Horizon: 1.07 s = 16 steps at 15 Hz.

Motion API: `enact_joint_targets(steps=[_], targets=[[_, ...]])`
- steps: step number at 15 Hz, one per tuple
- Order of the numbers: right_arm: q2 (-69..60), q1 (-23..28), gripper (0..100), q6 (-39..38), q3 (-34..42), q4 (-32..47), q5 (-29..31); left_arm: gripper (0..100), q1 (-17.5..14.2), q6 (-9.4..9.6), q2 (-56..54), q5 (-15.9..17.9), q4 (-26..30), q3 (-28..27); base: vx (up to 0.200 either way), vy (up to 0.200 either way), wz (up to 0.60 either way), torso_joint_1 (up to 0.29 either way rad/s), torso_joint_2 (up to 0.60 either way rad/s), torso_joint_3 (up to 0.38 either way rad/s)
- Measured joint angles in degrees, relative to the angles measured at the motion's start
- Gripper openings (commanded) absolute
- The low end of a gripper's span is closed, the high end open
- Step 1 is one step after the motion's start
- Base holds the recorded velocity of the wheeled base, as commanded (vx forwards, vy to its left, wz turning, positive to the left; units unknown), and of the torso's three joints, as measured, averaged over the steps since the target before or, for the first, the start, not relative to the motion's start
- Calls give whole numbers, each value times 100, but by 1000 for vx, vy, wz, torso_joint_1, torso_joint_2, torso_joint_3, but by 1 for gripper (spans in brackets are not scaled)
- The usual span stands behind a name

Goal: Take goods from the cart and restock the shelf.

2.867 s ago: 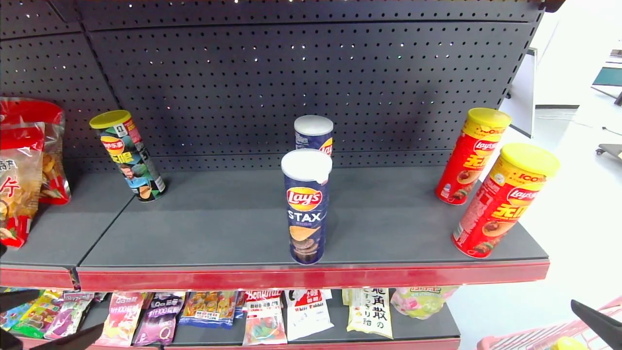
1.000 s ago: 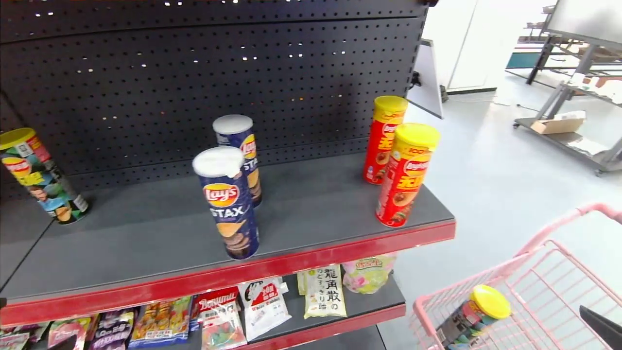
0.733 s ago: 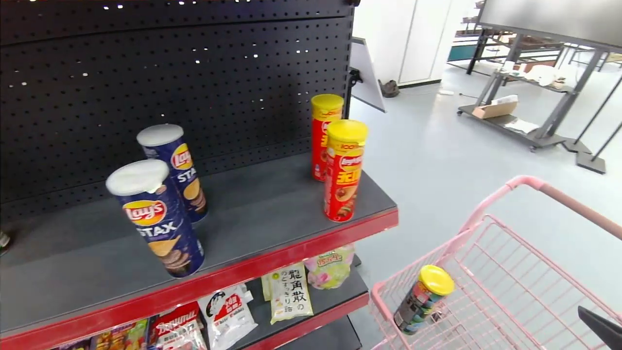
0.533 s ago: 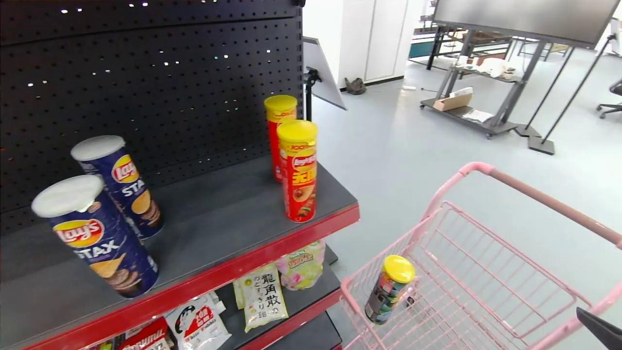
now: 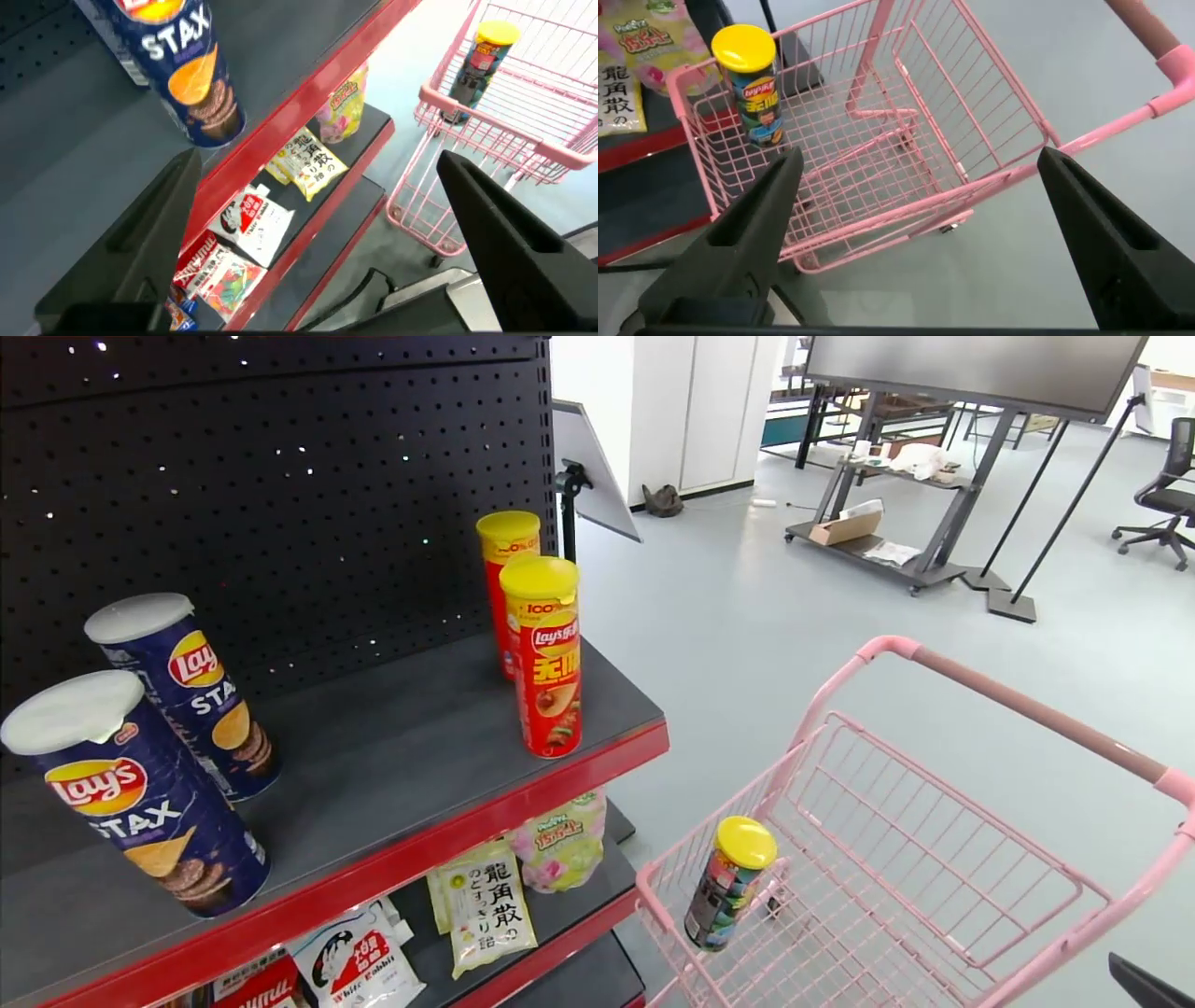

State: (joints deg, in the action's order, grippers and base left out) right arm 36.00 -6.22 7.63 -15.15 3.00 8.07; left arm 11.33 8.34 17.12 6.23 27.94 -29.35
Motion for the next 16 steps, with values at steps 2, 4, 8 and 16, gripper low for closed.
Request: enact_joint_targets(steps=[2, 4, 8, 16], targets=[[-63, 2, 100, -2, 99, -5, 2, 100, 2, 2, -102, 1, -2, 26, 0, 0, 0, -146, 351, 200], [-152, 0, 100, 0, 195, 0, -2, 100, 2, 0, -179, 0, -6, 61, 0, 0, 0, -144, 354, 202], [-233, 0, 100, 2, 269, 0, -6, 100, 0, 2, -251, 0, -6, 80, 0, 0, 0, -139, 366, 210], [-54, -12, 100, -228, 282, -346, -61, 100, 0, 20, -414, -21, -28, 194, 0, 0, 0, -58, 159, 99]])
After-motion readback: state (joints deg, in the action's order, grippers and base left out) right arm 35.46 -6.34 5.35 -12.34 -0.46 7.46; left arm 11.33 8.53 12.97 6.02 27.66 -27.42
